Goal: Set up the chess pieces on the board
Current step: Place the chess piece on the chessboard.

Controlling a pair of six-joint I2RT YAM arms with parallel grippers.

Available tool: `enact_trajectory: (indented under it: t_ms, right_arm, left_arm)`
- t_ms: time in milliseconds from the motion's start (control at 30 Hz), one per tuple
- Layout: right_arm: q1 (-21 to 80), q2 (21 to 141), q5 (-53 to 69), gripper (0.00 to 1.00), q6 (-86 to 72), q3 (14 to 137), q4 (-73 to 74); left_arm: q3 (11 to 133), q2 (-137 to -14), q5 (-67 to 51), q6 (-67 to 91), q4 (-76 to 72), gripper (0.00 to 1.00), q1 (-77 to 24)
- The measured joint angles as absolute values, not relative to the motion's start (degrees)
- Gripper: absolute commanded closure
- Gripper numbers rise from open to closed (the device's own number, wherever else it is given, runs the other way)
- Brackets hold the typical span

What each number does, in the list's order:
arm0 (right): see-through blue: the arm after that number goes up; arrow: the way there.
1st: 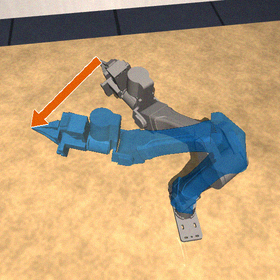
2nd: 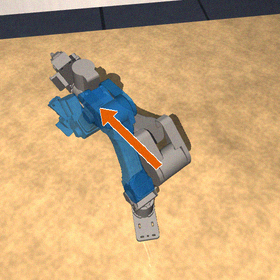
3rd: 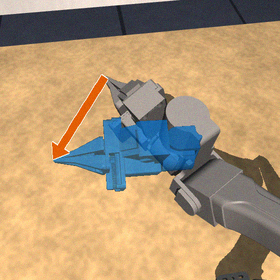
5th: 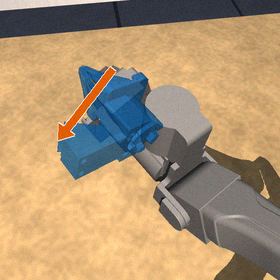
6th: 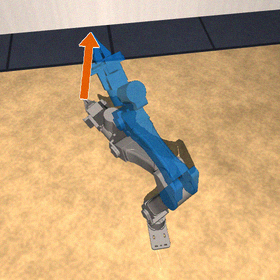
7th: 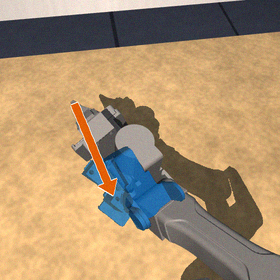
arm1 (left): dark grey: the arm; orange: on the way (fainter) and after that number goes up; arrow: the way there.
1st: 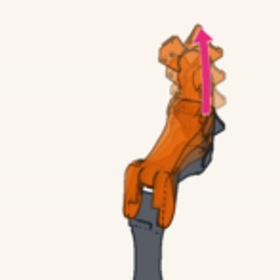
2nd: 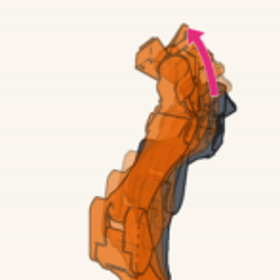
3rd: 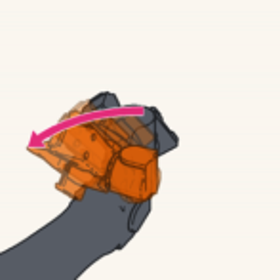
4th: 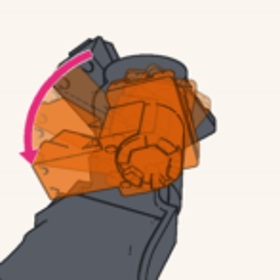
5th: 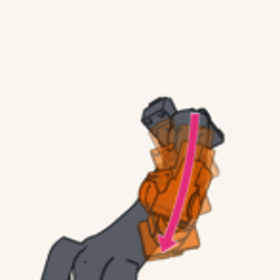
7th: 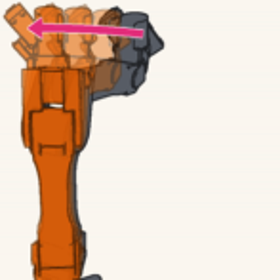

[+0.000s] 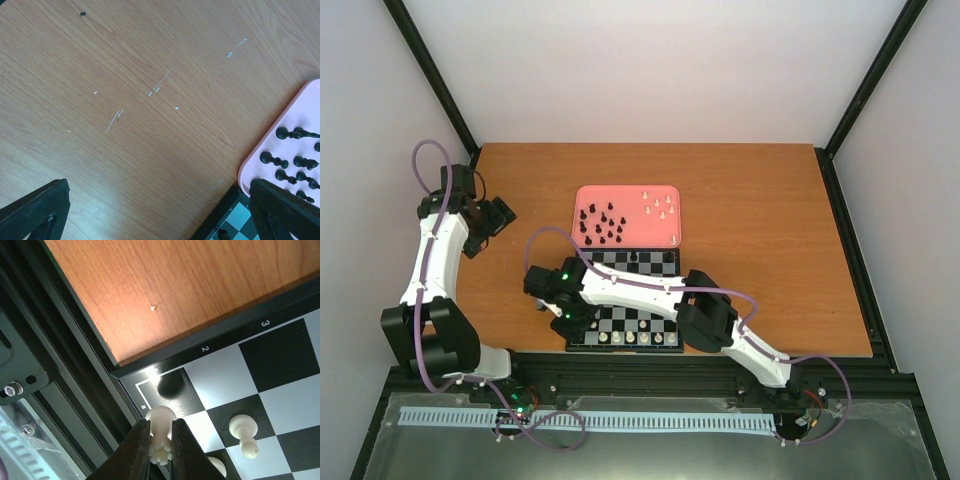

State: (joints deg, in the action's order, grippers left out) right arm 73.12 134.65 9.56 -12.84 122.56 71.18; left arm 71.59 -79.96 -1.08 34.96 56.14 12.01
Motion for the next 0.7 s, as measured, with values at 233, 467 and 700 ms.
enact_trajectory:
  t_ms: [233, 467, 700]
  right_arm:
    - [73.17, 135.61, 9.93, 0.93, -12.27, 122.56, 71.16]
    - [73.17, 136.88, 9.87, 0.92, -11.75, 123.09, 71.35]
    - [73.17, 137.36, 9.67, 0.89, -11.33, 124.07, 71.70]
  left_arm:
    - [71.07, -79.90, -1.08, 34.98, 55.64, 0.00, 12.01]
    - [70.85, -79.37, -1.52, 34.98, 55.29, 0.00, 12.01]
    - [70.30, -79.33, -1.83, 34.98, 55.18, 0.00, 12.01]
